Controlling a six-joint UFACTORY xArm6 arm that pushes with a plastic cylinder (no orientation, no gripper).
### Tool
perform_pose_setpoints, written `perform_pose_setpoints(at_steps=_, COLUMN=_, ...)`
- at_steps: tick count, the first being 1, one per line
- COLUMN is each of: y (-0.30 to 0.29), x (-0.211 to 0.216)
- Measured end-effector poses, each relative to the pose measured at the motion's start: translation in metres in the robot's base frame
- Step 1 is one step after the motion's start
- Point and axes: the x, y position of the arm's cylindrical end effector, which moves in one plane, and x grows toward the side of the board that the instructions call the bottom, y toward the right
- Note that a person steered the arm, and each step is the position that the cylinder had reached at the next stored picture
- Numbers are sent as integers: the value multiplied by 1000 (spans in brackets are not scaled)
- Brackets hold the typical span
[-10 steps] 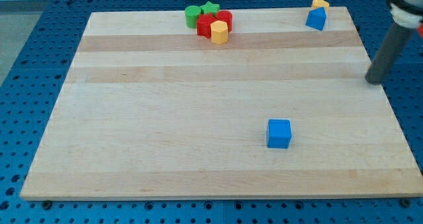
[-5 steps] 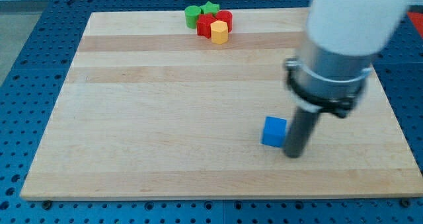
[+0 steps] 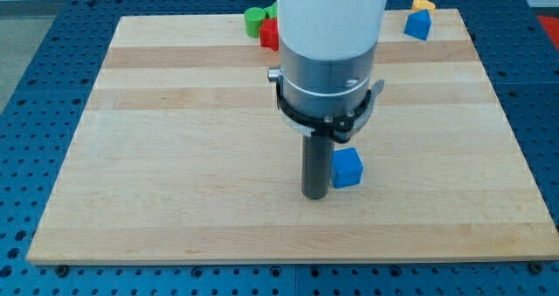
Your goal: Move blue cube towards top right
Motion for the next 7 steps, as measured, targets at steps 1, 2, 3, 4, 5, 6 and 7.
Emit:
perform_pose_setpoints(at_steps=1, y=30, x=-7)
perform_pose_setpoints(at_steps=2, y=69, x=-47)
perform_pose_setpoints(at_steps=3, y=88, x=-101)
perform_pose_setpoints(at_steps=4, y=94, x=-154)
perform_pose_setpoints(at_steps=5, y=94, x=-178)
perform_pose_setpoints(at_steps=6, y=77, x=-179)
perform_pose_setpoints(at_steps=7, y=38, x=-179)
